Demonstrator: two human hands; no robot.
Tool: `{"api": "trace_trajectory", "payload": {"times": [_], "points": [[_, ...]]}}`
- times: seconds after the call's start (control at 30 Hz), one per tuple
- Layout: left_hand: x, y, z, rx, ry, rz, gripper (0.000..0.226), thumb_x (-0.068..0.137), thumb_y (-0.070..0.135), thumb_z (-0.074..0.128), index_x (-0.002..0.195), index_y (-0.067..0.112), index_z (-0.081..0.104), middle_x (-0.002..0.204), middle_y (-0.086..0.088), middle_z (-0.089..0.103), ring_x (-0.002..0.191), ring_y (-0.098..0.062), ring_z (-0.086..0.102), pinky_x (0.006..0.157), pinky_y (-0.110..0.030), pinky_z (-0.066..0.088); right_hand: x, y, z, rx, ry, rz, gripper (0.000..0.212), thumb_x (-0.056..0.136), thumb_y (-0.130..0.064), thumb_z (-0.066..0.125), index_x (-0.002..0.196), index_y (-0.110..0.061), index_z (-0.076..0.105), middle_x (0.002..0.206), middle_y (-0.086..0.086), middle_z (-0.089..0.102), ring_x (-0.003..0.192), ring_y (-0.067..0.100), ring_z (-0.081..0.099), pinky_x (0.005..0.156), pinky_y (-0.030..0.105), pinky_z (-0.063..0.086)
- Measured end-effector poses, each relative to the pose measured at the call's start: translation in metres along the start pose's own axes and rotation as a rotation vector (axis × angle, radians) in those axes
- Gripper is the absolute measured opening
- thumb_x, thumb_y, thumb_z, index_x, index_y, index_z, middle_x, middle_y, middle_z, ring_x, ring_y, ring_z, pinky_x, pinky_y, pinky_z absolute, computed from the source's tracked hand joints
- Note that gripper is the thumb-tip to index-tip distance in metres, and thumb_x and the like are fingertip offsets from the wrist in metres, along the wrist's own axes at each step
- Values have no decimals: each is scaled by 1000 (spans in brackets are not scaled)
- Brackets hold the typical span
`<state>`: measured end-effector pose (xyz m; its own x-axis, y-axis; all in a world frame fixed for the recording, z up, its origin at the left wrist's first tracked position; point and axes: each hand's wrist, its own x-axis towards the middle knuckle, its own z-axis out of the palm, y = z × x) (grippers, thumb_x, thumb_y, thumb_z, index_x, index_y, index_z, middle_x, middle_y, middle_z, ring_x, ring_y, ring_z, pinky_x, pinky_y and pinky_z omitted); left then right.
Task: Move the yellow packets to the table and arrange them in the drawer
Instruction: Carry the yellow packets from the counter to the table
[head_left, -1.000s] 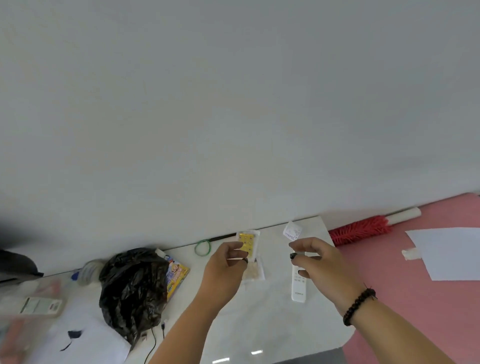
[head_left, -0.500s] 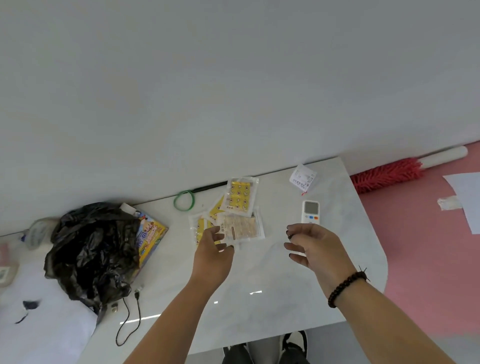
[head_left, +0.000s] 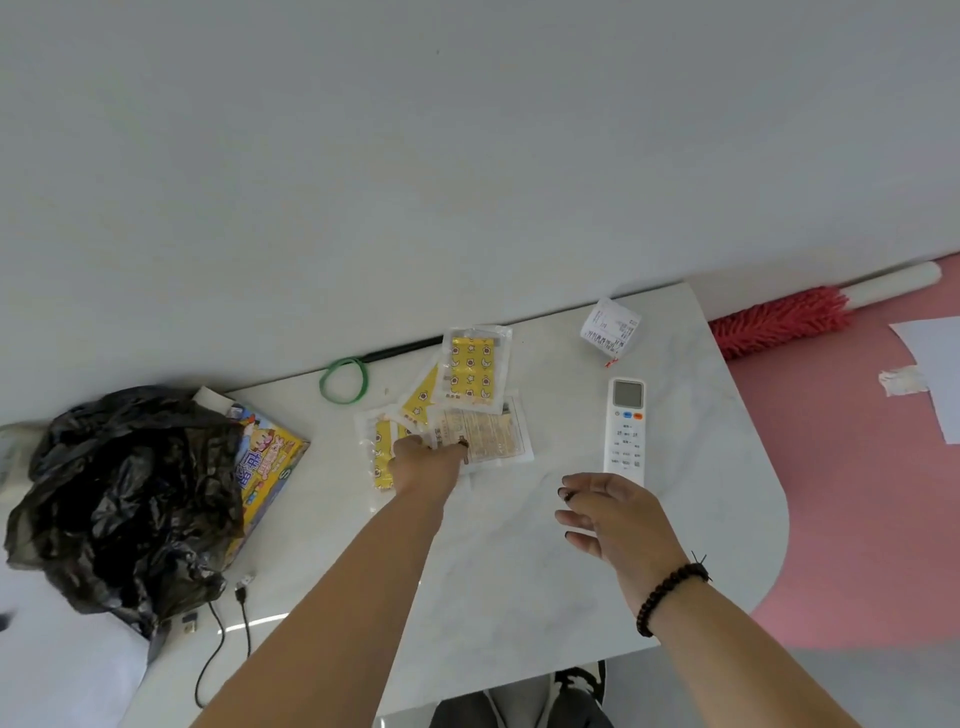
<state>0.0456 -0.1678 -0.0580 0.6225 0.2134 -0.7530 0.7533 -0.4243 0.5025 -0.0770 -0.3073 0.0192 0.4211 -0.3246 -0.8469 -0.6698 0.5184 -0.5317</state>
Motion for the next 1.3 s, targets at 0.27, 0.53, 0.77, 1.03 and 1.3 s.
{"api": "trace_trajectory", "payload": {"times": [0.27,0.53,0.77,1.03,1.3], "points": [[5,-8,19,481,182,109,73,76,38,78,130,5,41,134,-14,36,126,-34,38,97,-46,43,3,10,0,-24,28,-4,13,88,0,55,94,-8,64,104,12,66,84,23,64,74,31,53],[3,-19,-11,290,57,195,28,87,31,68,71,13,53,71,-3,59,60,-16,48,53,-25,40,2,10,-1,-22,21,-21,13,88,-1,57,95,-8,65,101,10,68,85,22,65,68,28,52],[-75,-1,-38,-227,-147,82,17,88,13,64,75,6,57,79,-8,63,77,-21,62,84,-38,58,-3,7,0,-555,38,-392,26,83,-13,65,102,-29,56,109,-15,58,104,5,56,83,17,46],[-114,4,-44,-421,-273,-38,10,91,6,58,86,5,67,95,-16,73,87,-26,70,84,-37,58,-8,20,16,-881,-127,-856,35,85,-11,63,114,-29,57,111,-22,52,105,-4,50,93,5,34],[-93,0,-54,-581,-285,-34,26,102,19,42,90,7,61,98,-11,76,90,-23,74,76,-35,55,4,14,15,-586,241,-1022,20,87,-3,56,92,-17,69,85,-18,64,87,-17,56,77,-1,41]]}}
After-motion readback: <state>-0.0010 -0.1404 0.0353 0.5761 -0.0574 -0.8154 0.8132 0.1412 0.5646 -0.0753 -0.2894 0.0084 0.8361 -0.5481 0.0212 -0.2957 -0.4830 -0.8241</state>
